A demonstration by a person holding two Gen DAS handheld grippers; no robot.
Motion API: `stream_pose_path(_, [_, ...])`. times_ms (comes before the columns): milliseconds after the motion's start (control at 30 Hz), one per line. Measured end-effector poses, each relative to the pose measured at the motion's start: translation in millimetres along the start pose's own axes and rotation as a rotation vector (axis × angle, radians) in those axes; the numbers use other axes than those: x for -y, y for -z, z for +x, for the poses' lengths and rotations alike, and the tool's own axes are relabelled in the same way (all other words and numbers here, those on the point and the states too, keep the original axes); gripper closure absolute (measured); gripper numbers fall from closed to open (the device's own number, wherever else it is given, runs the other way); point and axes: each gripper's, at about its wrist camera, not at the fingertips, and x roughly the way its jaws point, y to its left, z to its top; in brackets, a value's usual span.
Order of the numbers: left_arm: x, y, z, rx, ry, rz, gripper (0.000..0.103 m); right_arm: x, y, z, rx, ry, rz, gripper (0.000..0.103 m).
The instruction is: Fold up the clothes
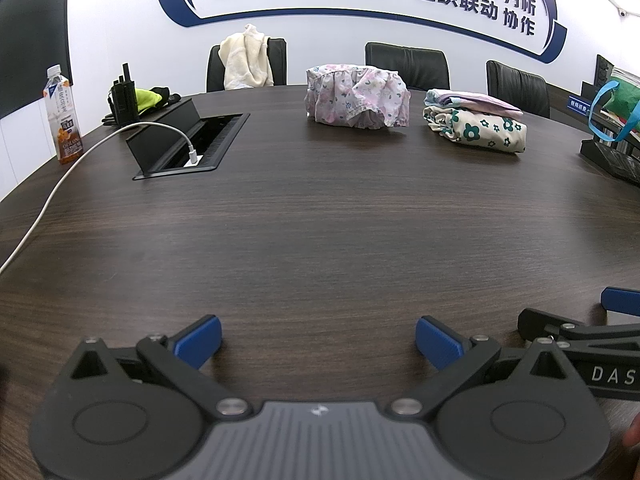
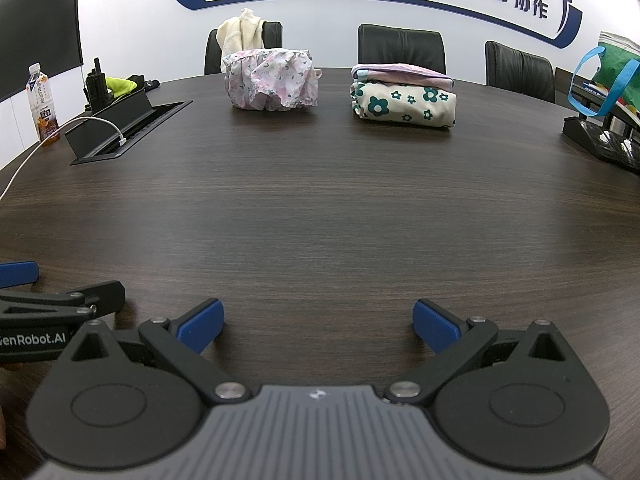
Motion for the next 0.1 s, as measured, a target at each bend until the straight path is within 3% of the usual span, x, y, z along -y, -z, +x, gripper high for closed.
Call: stream_pose_path(100, [0.1,0.0,0.0,0.000,0.000,0.000,0.000,0.0,0.0,0.0,0.000,0.000,0.000,0.000])
